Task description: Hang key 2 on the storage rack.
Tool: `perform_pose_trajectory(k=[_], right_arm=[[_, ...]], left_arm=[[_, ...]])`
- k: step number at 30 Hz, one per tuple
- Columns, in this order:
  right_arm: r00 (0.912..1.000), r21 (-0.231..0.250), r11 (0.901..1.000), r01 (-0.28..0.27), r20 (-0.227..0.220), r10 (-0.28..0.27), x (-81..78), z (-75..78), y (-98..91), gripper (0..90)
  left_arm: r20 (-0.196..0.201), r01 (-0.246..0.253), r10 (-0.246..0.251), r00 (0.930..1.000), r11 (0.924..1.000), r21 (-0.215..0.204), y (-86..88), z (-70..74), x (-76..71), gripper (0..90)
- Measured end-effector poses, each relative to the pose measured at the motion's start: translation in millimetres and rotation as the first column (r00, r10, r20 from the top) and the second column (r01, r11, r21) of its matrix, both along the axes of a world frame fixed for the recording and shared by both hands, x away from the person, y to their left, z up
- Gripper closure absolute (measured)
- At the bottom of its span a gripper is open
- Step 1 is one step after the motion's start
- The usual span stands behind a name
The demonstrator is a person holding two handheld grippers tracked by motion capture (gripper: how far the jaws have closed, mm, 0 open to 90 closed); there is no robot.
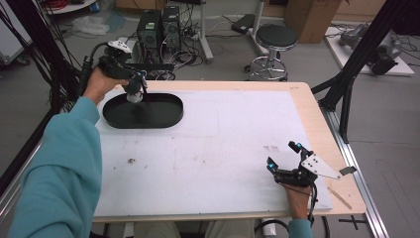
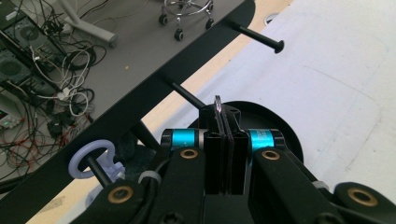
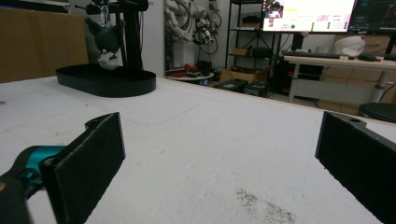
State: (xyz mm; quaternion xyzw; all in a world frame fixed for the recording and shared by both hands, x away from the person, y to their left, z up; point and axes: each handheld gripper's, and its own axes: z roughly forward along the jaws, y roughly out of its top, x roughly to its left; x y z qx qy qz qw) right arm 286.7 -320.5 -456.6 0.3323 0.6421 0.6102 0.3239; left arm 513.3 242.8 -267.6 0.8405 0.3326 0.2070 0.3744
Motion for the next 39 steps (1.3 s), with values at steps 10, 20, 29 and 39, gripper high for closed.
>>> perform_pose_trajectory(k=[10,20,29,39], right_arm=[[1.0,-0.001,1.0,0.002,0.003,-0.002,0.2,0.0,-0.1,0.6],[1.0,-0.002,1.0,0.002,0.005,-0.002,0.5,0.0,-0.2,0.6],[1.0,-0.001,1.0,0.002,0.003,-0.002,0.6,0.0,-0.2,0.6],[1.0,0.0,1.0,0.002,0.002,-0.002,0.7,0.0,-0.2,0.6]], left_arm=[[0.007,-0.003,0.003,1.0,1.0,-0.007,2.4,-1.0,2.8,88.3],[0.013,-0.006,0.007,0.9999,1.0,-0.007,2.5,-2.2,4.9,88.2],[0.019,-0.017,0.017,0.9997,0.9998,-0.013,1.9,-3.7,6.5,88.1],[0.034,-0.026,0.026,0.9991,0.9996,-0.013,1.3,-3.8,7.8,87.7]])
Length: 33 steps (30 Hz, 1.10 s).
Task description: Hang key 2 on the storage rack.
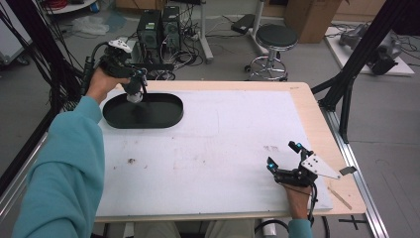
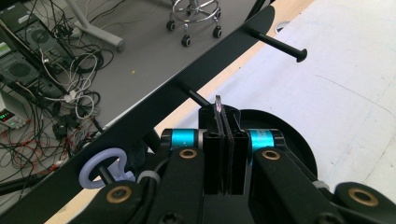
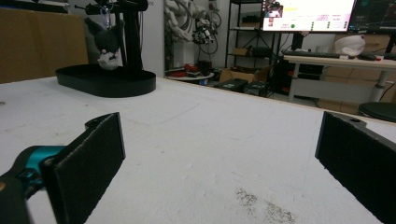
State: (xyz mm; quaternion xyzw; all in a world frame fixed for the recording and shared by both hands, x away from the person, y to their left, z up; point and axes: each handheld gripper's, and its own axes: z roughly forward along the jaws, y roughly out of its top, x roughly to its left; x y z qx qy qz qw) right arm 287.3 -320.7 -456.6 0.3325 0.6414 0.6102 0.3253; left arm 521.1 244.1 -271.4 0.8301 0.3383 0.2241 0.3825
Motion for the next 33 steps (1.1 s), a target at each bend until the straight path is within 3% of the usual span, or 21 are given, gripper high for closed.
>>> perform_pose_trajectory(k=[17,20,24,29,33], right_arm=[[1.0,0.0,1.0,-0.001,-0.002,0.001,-0.5,0.0,0.3,0.6],[1.0,0.0,1.0,-0.001,-0.001,0.001,-0.5,-0.1,0.4,0.6],[1.0,-0.001,1.0,0.0,0.0,0.0,-0.4,-0.1,0.3,0.6],[1.0,-0.002,1.0,0.0,0.0,0.0,-0.5,0.0,0.4,0.6],[1.0,-0.003,1.0,0.002,0.0,-0.002,-0.1,0.0,0.4,0.6]], left_arm=[[0.03,-0.028,0.027,0.9992,0.9995,0.017,-0.5,-1.1,1.7,85.9],[0.063,-0.044,0.043,0.9971,0.9989,0.013,-0.8,0.0,1.9,78.8],[0.083,-0.055,0.054,0.9951,0.9984,0.011,-0.1,1.4,0.9,78.2],[0.095,-0.085,0.085,0.9919,0.9964,-0.01,1.8,2.1,0.7,62.6],[0.146,-0.124,0.128,0.981,0.9917,-0.033,3.7,-0.4,-2.3,43.0]])
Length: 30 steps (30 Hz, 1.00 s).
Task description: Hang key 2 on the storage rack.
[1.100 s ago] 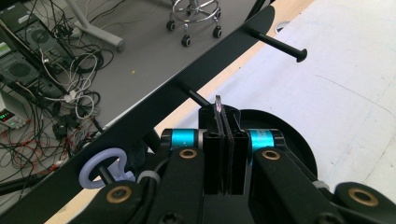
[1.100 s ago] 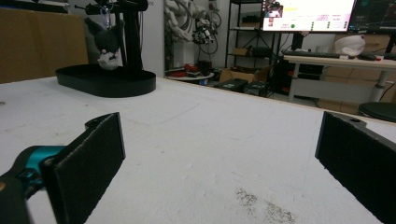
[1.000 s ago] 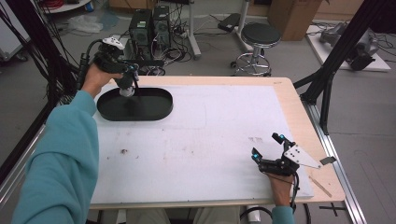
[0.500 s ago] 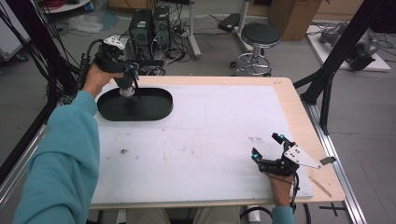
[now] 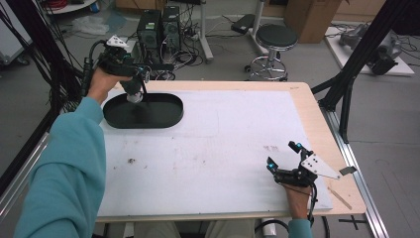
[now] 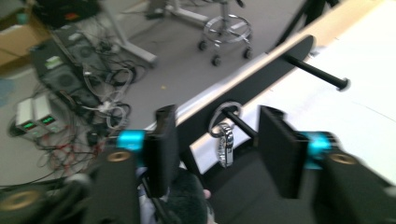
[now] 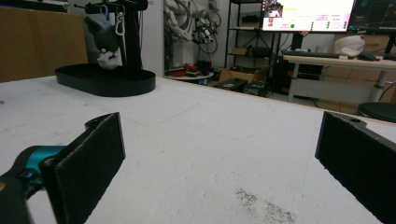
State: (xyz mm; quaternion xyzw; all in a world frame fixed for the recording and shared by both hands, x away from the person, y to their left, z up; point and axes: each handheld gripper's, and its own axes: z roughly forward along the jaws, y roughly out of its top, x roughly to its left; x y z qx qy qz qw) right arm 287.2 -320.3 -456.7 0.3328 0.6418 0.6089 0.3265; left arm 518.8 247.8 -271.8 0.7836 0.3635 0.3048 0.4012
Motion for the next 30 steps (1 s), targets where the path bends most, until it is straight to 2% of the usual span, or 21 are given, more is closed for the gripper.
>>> perform_pose_trajectory(k=[2,4,6,8,11,13,16,18,22,26,29,30], right_arm=[[1.0,-0.005,1.0,0.0,0.006,0.0,0.2,0.2,0.1,0.6],[1.0,-0.007,1.0,-0.002,0.0,0.002,0.1,0.2,0.1,0.6],[1.0,-0.009,1.0,0.0,0.004,0.0,0.1,0.1,0.1,0.6],[1.0,-0.01,0.9999,-0.001,0.005,0.001,0.1,0.1,0.1,0.6],[1.0,-0.005,1.0,-0.003,-0.001,0.003,0.1,0.1,0.2,0.6],[1.0,-0.008,1.0,-0.001,-0.003,0.001,-0.2,0.1,0.5,0.6],[1.0,-0.007,1.0,-0.001,-0.004,0.001,-0.3,0.1,0.6,0.6],[1.0,-0.006,1.0,-0.003,-0.003,0.003,0.0,0.1,0.5,0.6],[1.0,-0.006,1.0,-0.003,-0.003,0.003,0.7,0.2,-0.2,0.6],[1.0,-0.006,1.0,-0.002,-0.004,0.002,0.3,0.1,0.3,0.6],[1.0,-0.007,1.0,-0.002,-0.004,0.002,0.3,0.1,0.4,0.6],[1.0,-0.008,1.0,-0.001,-0.003,0.001,0.2,0.2,0.4,0.6]], left_arm=[[0.015,-0.006,0.006,0.9999,0.9999,-0.016,1.0,-2.5,-2.3,34.2],[0.059,0.003,-0.001,0.9982,0.9992,-0.04,4.8,-4.2,-5.8,20.3],[0.068,0.014,-0.007,0.9976,0.994,-0.108,9.2,-4.0,-10.0,2.4],[0.076,0.024,-0.014,0.997,0.9906,-0.135,11.3,-2.4,-15.8,1.7],[0.105,0.073,-0.056,0.9928,0.9828,-0.169,13.5,2.4,-27.5,1.7],[0.125,0.086,-0.064,0.9901,0.9789,-0.185,14.0,5.7,-36.5,1.7],[0.169,0.118,-0.083,0.9822,0.9696,-0.214,15.8,8.2,-51.1,1.7],[0.183,0.142,-0.101,0.978,0.9629,-0.229,16.6,8.4,-62.3,1.7],[0.225,0.178,-0.127,0.9662,0.9579,-0.225,17.9,7.7,-80.9,1.7],[0.255,0.214,-0.151,0.9549,0.9472,-0.239,19.1,2.9,-99.5,1.7],[0.255,0.231,-0.166,0.9526,0.9396,-0.252,21.4,-5.7,-110.6,1.7],[0.252,0.229,-0.165,0.9536,0.9409,-0.25,22.8,-9.3,-115.9,1.7]])
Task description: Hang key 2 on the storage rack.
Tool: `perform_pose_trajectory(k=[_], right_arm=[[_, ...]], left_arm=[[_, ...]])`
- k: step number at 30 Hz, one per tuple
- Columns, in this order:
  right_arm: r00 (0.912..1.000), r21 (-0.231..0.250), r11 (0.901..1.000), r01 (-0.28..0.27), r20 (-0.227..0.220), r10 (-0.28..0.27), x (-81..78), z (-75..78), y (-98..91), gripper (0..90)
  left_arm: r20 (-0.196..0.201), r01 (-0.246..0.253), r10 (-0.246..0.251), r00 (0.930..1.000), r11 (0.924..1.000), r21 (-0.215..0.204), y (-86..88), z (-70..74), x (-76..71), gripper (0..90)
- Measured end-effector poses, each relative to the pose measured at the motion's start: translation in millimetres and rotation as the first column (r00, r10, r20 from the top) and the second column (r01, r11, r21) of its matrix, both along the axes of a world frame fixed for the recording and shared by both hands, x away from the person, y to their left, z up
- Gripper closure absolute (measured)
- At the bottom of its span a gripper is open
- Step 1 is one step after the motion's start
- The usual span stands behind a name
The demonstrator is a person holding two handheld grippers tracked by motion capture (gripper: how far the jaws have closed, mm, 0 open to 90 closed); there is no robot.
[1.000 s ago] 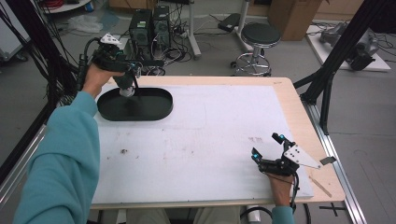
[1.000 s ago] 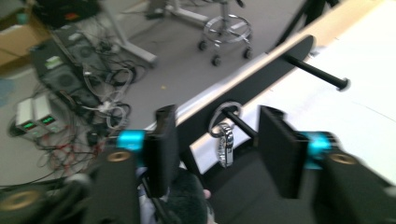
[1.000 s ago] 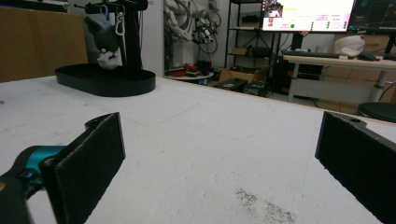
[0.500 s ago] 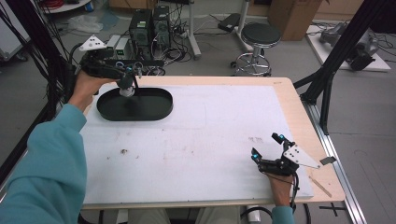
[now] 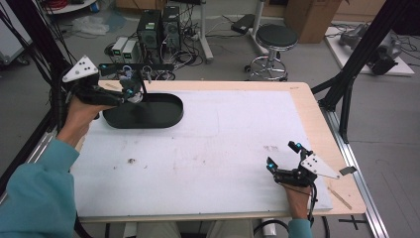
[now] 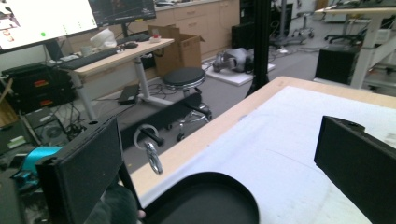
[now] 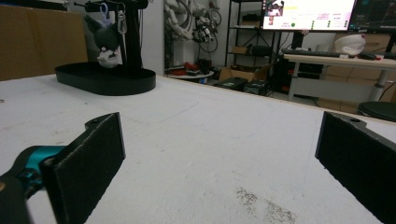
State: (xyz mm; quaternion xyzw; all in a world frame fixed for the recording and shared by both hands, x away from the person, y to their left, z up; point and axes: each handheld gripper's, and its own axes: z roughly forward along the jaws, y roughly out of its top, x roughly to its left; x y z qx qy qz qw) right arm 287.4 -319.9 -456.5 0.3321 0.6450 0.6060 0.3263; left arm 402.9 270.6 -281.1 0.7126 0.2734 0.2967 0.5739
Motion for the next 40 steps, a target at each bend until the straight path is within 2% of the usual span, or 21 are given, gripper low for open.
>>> perform_pose_trajectory(k=[5,9,15,16,20,22,27,31,32,34,37,40], right_arm=[[1.0,-0.003,1.0,0.0,0.004,0.0,-0.5,0.0,0.8,0.6],[1.0,-0.007,1.0,0.001,0.009,-0.001,-0.5,-0.1,0.8,0.6],[1.0,0.001,1.0,0.003,0.005,-0.003,-0.7,-0.2,0.4,0.6],[1.0,0.001,1.0,0.003,0.006,-0.003,-0.7,-0.2,0.5,0.6],[1.0,0.002,1.0,0.003,0.005,-0.003,-0.8,-0.2,0.4,0.6],[1.0,0.001,1.0,0.002,0.006,-0.002,-0.9,-0.1,0.4,0.6],[1.0,0.001,1.0,0.002,0.007,-0.002,-0.8,-0.2,0.4,0.6],[1.0,-0.001,1.0,0.003,0.007,-0.003,-0.7,-0.2,0.4,0.6],[0.9999,-0.004,1.0,0.003,0.011,-0.003,-0.5,-0.1,0.4,0.6],[0.9999,-0.004,1.0,0.003,0.011,-0.003,-0.4,-0.1,0.5,0.6],[1.0,0.0,1.0,0.004,0.005,-0.004,-0.8,-0.2,0.4,0.6],[1.0,0.002,1.0,0.007,0.004,-0.007,-0.8,-0.2,0.5,0.6]], left_arm=[[0.022,0.019,-0.018,0.9996,0.9994,-0.029,5.6,-17.6,-25.8,1.7],[0.029,0.062,-0.061,0.9977,0.9967,-0.053,13.6,-41.1,-47.0,1.7],[0.027,0.048,-0.045,0.9986,0.9905,-0.129,23.9,-73.9,-70.9,1.7],[0.021,0.048,-0.045,0.9988,0.9898,-0.134,23.7,-79.2,-75.2,1.7],[0.038,0.035,-0.031,0.9988,0.9914,-0.126,20.5,-104.1,-93.4,1.7],[0.044,0.029,-0.023,0.9988,0.9898,-0.14,19.8,-117.2,-101.2,1.7],[0.045,0.001,0.008,0.9989,0.9806,-0.196,23.5,-145.1,-113.4,1.7],[0.047,-0.029,0.04,0.9981,0.978,-0.206,27.7,-161.3,-120.0,1.7],[0.046,-0.041,0.051,0.9976,0.978,-0.205,28.1,-164.1,-121.0,1.7],[0.048,-0.05,0.059,0.9971,0.9826,-0.179,29.5,-168.0,-122.5,1.7],[0.047,-0.063,0.074,0.9961,0.9779,-0.199,31.0,-175.4,-124.5,1.7],[0.06,-0.062,0.075,0.9954,0.9781,-0.199,30.8,-175.8,-125.3,1.7]])
